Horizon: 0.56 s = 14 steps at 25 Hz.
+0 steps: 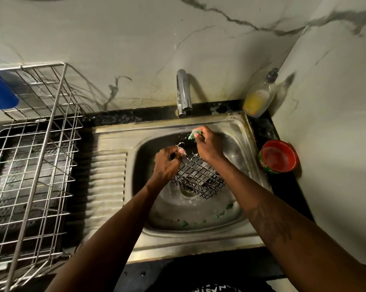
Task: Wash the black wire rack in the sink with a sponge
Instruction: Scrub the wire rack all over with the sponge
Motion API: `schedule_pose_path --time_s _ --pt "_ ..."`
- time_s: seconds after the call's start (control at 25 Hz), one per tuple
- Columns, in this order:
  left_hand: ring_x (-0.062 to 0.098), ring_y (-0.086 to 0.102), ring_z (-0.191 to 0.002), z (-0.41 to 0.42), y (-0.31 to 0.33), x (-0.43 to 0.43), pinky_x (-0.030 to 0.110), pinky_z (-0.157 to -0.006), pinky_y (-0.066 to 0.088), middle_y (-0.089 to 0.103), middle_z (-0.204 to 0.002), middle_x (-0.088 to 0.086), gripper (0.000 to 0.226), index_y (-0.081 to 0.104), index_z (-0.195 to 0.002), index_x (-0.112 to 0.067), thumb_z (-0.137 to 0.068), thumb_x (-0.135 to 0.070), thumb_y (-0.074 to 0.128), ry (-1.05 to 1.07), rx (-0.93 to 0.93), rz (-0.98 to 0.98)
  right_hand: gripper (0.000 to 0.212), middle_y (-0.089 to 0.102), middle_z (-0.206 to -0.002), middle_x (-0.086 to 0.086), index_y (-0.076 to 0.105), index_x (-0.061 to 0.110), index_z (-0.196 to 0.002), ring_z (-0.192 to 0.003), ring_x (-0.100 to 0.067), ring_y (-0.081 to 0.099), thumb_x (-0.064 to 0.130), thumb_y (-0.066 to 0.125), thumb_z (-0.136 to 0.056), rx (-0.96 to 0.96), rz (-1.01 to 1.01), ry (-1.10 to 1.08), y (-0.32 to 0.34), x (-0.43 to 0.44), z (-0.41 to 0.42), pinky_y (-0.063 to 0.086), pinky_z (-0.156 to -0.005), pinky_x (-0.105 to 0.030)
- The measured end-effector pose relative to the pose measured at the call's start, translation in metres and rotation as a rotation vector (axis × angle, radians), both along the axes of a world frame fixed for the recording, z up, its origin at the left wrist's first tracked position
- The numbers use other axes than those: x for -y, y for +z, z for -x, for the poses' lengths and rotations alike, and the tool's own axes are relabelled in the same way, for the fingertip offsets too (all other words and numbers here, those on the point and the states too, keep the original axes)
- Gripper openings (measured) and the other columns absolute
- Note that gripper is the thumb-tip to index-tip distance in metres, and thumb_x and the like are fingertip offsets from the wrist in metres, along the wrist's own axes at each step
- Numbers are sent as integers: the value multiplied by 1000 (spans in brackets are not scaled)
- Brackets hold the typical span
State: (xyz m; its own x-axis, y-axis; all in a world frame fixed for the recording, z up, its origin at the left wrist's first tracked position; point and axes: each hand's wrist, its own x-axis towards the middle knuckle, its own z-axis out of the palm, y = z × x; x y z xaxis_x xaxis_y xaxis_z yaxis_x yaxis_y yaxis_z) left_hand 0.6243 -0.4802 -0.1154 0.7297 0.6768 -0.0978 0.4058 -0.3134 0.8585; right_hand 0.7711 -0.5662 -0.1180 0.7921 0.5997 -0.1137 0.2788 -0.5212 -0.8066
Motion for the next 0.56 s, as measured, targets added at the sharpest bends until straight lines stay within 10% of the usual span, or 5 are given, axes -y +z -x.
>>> schedule_pose_path --time_s 0.32,0.56 --pt "10 57 -90 -12 0 6 21 -79 50 60 -96 -5 8 58 -94 -23 -99 -29 56 97 61 -180 32 62 -106 -13 45 14 -131 -90 -25 61 7 48 -100 48 113 67 -2 5 3 38 -57 -22" --pt "19 63 -77 -17 -2 -12 45 -70 54 67 -82 2 53 66 -88 -16 -105 -55 34 -50 -33 -216 24 70 -102 -4 61 16 -120 -87 -16 65 10 48 -101 167 -125 108 -11 15 29 47 -71 -21"
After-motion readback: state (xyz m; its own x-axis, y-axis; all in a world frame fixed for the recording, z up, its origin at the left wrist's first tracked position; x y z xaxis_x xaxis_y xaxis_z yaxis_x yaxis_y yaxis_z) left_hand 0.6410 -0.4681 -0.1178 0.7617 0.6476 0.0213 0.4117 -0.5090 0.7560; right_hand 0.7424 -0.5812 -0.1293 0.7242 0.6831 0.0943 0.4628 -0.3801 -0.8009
